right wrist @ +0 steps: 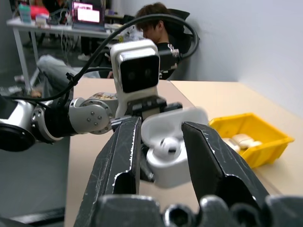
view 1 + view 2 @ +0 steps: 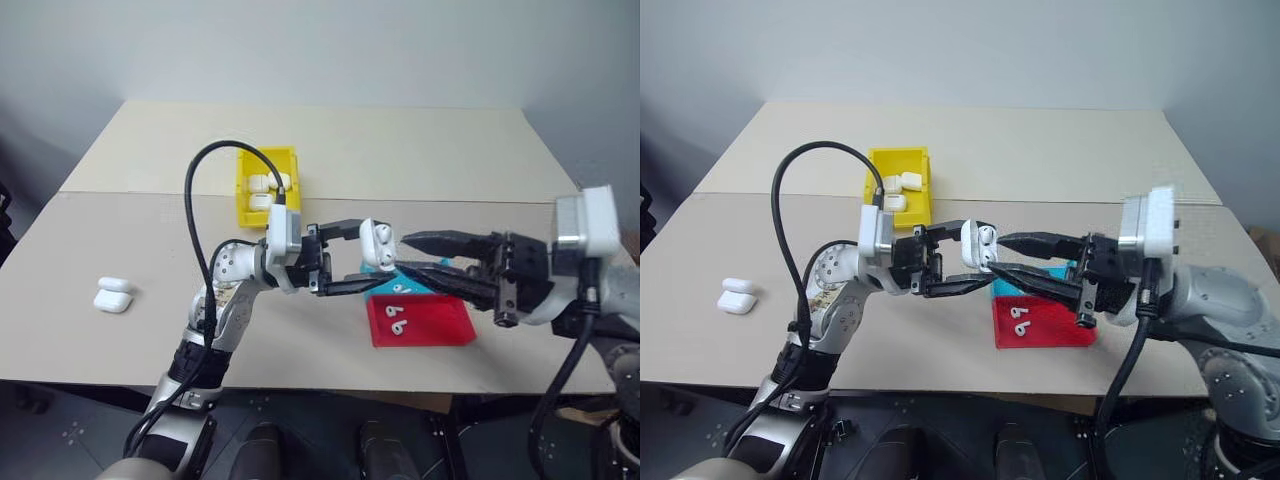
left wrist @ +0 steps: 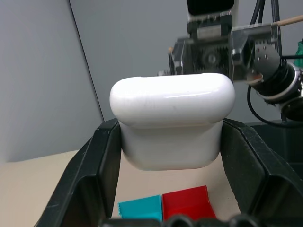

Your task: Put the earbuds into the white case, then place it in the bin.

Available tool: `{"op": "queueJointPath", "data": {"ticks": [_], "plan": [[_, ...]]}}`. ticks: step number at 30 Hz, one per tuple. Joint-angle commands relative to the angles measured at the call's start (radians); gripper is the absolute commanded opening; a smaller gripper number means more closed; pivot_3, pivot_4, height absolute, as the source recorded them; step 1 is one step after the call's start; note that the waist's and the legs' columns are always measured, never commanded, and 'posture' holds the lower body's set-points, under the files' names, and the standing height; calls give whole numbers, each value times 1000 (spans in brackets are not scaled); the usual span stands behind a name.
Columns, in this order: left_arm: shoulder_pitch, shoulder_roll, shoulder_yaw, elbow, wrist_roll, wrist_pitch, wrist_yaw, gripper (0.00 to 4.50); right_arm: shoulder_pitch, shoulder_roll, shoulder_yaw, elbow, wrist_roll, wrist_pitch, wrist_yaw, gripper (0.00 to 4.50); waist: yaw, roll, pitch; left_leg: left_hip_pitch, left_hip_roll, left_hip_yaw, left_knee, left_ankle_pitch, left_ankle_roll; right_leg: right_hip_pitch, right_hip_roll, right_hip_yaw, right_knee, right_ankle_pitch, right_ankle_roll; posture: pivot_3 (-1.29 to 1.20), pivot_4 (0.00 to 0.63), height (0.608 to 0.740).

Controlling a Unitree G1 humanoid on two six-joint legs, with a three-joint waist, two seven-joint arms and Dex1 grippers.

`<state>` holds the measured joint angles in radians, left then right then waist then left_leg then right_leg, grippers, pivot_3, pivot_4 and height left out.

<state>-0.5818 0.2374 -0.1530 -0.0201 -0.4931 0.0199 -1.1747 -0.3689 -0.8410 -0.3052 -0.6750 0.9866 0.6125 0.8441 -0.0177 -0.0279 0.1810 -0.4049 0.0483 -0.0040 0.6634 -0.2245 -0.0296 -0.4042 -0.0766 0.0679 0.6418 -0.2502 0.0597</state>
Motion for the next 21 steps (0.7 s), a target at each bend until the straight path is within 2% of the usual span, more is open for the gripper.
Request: {"op": "queueJointPath", "data": {"ticks": [1, 3, 5, 10, 15, 21], "plan": [[-40, -16, -4, 21, 23, -44, 0, 2801, -197, -102, 66, 14, 5, 76, -25, 1351, -3, 0, 0, 0, 0, 0, 0, 0, 0, 0, 0, 0, 0, 0, 0, 0, 150, 740], [-53, -25, -7, 41, 30, -54, -4, 2801, -310, -150, 154, 29, -55, 105, -11, 793, -1, 0, 0, 0, 0, 0, 0, 0, 0, 0, 0, 0, 0, 0, 0, 0, 150, 740], [-65, -33, -10, 57, 35, -63, -5, 2801, -404, -172, 231, 50, -94, 125, 21, 46, 1, 0, 0, -1, 0, 0, 0, 0, 0, -1, 0, 0, -1, 0, 0, 0, 150, 740], [-85, -48, -14, 93, 59, -91, 0, 2801, -492, -173, 333, 79, -174, 104, 111, 46, 6, 0, 0, -3, 0, 0, 0, 0, 0, -2, 0, -1, -2, 0, 0, 0, 150, 740], [-83, -48, -16, 101, 78, -108, 4, 2801, -550, -138, 477, 78, -334, 74, 150, 46, 3, 0, 0, -3, 0, 0, 0, 0, 0, -2, 0, -1, -1, 0, 0, 0, 150, 740], [-72, -46, -12, 82, 78, -106, 8, 2801, -544, -134, 531, 94, -458, 30, 205, 46, 3, 0, 0, -3, 0, 0, 0, 0, 0, -2, 0, -1, -1, 0, 0, 0, 150, 740]]}}
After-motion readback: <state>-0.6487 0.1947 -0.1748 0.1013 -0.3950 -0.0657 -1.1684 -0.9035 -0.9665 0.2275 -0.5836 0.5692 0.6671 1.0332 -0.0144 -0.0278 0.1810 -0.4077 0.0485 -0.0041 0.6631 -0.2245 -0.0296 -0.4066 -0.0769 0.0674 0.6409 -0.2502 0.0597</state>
